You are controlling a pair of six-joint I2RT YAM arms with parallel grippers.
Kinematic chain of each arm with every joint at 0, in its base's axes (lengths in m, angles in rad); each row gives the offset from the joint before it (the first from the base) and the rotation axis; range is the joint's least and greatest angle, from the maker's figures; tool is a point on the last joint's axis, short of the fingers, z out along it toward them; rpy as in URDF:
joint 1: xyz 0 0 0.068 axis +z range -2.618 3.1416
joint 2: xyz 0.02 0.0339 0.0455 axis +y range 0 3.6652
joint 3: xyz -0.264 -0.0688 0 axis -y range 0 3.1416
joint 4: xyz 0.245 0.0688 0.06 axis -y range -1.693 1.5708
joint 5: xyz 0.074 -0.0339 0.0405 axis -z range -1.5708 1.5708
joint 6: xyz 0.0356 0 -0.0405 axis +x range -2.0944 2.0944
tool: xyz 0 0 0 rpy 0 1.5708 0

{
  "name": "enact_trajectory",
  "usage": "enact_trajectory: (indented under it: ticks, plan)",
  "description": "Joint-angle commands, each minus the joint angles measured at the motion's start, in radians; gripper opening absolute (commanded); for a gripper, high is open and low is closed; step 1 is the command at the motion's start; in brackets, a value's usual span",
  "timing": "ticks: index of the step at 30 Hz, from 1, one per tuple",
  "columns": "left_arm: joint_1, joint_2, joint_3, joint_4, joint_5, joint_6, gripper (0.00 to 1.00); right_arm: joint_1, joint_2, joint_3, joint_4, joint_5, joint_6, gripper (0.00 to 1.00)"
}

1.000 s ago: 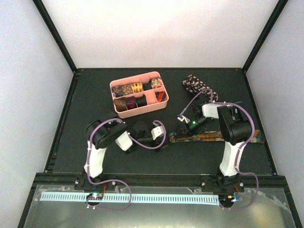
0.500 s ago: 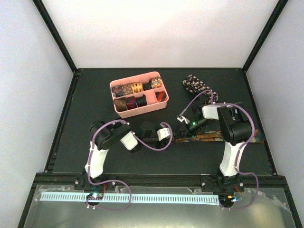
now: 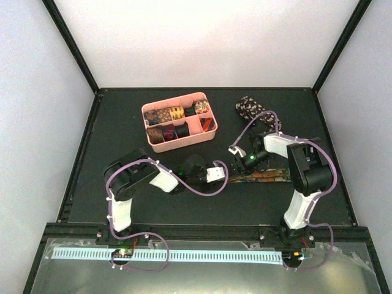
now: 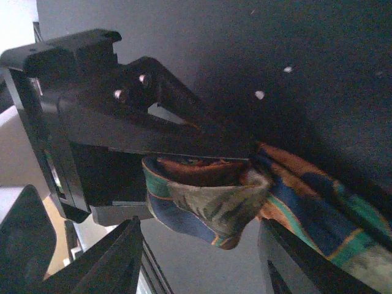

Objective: Roll the ties
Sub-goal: Roll the tie at the center of the board.

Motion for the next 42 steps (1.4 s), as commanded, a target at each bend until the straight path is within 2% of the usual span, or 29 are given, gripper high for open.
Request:
enact_trajectory:
  ticks: [1,4,8,10,11,13,17,19,22,26,30,37,42]
  plan:
    - [-0.010,0.019,-0.005,-0.173,-0.067,0.035,0.32,0.039,0.023,0.013,0.020,0.007,0.038,0.52]
    - [-0.010,0.021,-0.005,-0.175,-0.070,0.037,0.32,0.040,0.055,0.029,0.054,0.032,0.067,0.43]
    - [-0.011,0.022,0.002,-0.180,-0.066,0.036,0.31,0.041,0.060,0.029,0.075,0.086,0.075,0.20]
    - [-0.010,0.023,0.009,-0.188,-0.071,0.025,0.32,0.041,0.060,0.024,0.066,0.098,0.064,0.05]
    - [-0.009,0.022,0.010,-0.186,-0.073,0.016,0.34,0.039,0.058,0.018,0.068,0.113,0.063,0.02]
    - [-0.005,0.013,0.006,-0.173,-0.067,0.000,0.39,0.032,0.056,0.005,0.074,0.146,0.063,0.02]
    - [0.041,-0.024,-0.047,-0.014,0.036,-0.071,0.63,0.022,0.070,-0.013,0.064,0.197,0.069,0.02]
    - [0.072,-0.034,-0.091,0.122,0.099,-0.142,0.73,0.022,0.073,-0.012,0.062,0.221,0.081,0.02]
    - [0.093,-0.021,-0.155,0.332,0.153,-0.214,0.79,0.022,0.100,-0.004,0.061,0.261,0.100,0.02]
    - [0.103,0.007,-0.204,0.487,0.159,-0.279,0.82,0.041,0.173,0.010,0.056,0.237,0.095,0.02]
    - [0.119,0.030,-0.226,0.536,0.193,-0.299,0.83,0.078,0.197,-0.004,0.141,0.189,0.127,0.02]
    - [0.107,0.119,-0.196,0.639,0.229,-0.327,0.85,0.079,0.223,0.000,0.142,0.165,0.131,0.02]
    - [0.083,0.170,-0.137,0.609,0.212,-0.309,0.75,0.080,0.215,-0.004,0.140,0.166,0.128,0.02]
